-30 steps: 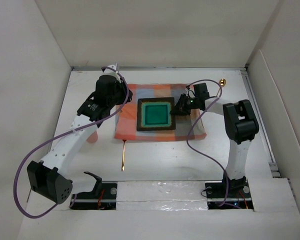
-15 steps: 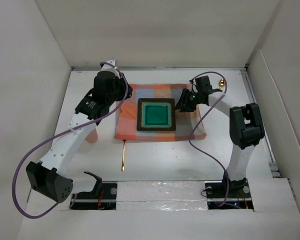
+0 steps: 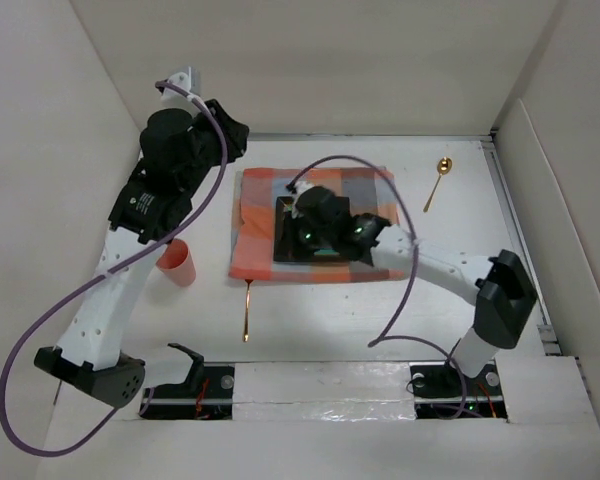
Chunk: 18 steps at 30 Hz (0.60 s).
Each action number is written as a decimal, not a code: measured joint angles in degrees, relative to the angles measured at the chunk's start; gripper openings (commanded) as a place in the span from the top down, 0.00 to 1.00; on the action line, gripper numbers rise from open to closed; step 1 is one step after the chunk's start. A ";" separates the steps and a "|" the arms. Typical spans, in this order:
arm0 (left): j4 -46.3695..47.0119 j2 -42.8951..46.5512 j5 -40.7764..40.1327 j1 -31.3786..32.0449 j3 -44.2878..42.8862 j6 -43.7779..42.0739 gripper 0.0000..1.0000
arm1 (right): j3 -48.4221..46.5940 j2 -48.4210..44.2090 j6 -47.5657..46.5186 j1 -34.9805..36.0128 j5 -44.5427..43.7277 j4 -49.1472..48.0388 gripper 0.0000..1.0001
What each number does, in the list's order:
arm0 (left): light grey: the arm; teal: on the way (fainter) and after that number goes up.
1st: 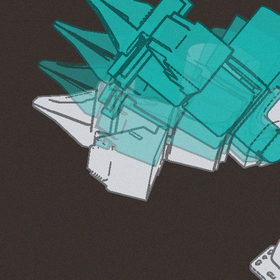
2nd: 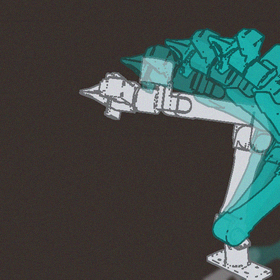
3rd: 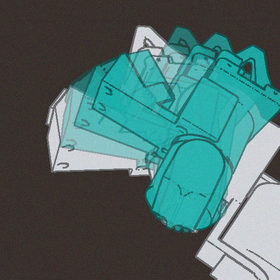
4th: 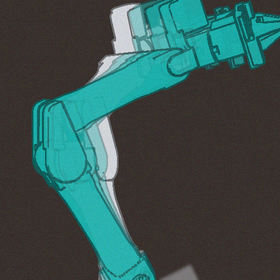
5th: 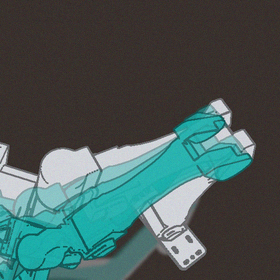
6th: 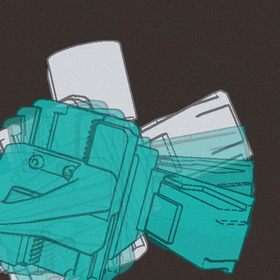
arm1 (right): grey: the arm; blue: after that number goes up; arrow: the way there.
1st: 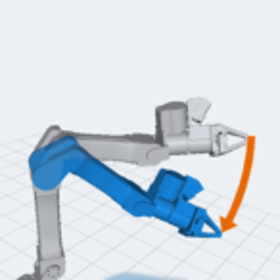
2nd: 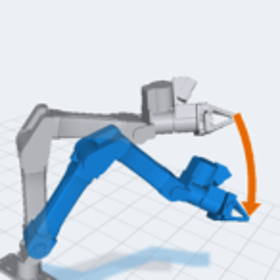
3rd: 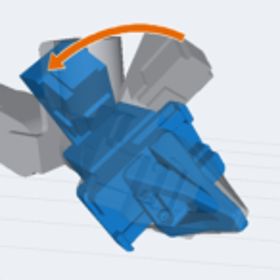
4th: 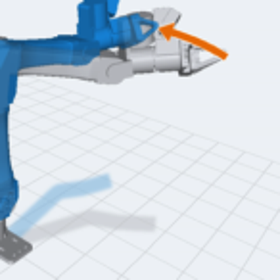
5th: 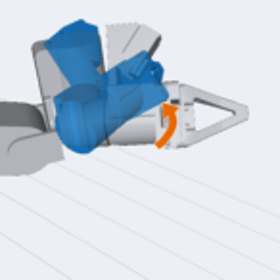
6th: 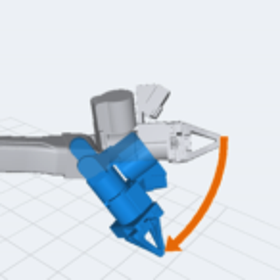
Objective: Set the dinner table for one person
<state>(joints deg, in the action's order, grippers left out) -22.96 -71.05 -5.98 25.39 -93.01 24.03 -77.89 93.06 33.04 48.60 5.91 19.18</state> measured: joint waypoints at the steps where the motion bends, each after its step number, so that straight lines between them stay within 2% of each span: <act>1: -0.31 0.00 -0.20 0.00 -1.16 -0.02 0.76 | -0.39 1.73 0.59 3.39 -1.51 0.11 0.78; 2: -0.59 0.02 -0.37 0.00 -3.52 -0.09 0.76 | -0.66 3.98 1.25 6.36 -2.69 0.13 0.78; 3: -0.72 0.13 -0.42 0.00 -4.98 -0.13 0.74 | -1.20 6.05 1.81 8.20 -4.00 0.92 0.70; 6: -0.24 1.57 -0.48 0.00 -7.23 -0.04 0.73 | -4.87 13.05 2.71 11.47 -7.93 2.84 0.57; 12: 0.42 9.55 0.81 0.00 -1.92 1.07 0.73 | -14.69 25.22 3.76 16.55 -14.21 6.49 0.54; 18: 0.28 14.21 1.64 0.48 4.17 1.75 0.72 | -21.22 33.22 5.86 19.74 -18.71 9.81 0.55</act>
<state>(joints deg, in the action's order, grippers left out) -22.68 -56.84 -4.34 25.87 -88.84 25.78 -99.11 126.28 38.89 68.34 -12.80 28.99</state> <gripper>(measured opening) 0.273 0.460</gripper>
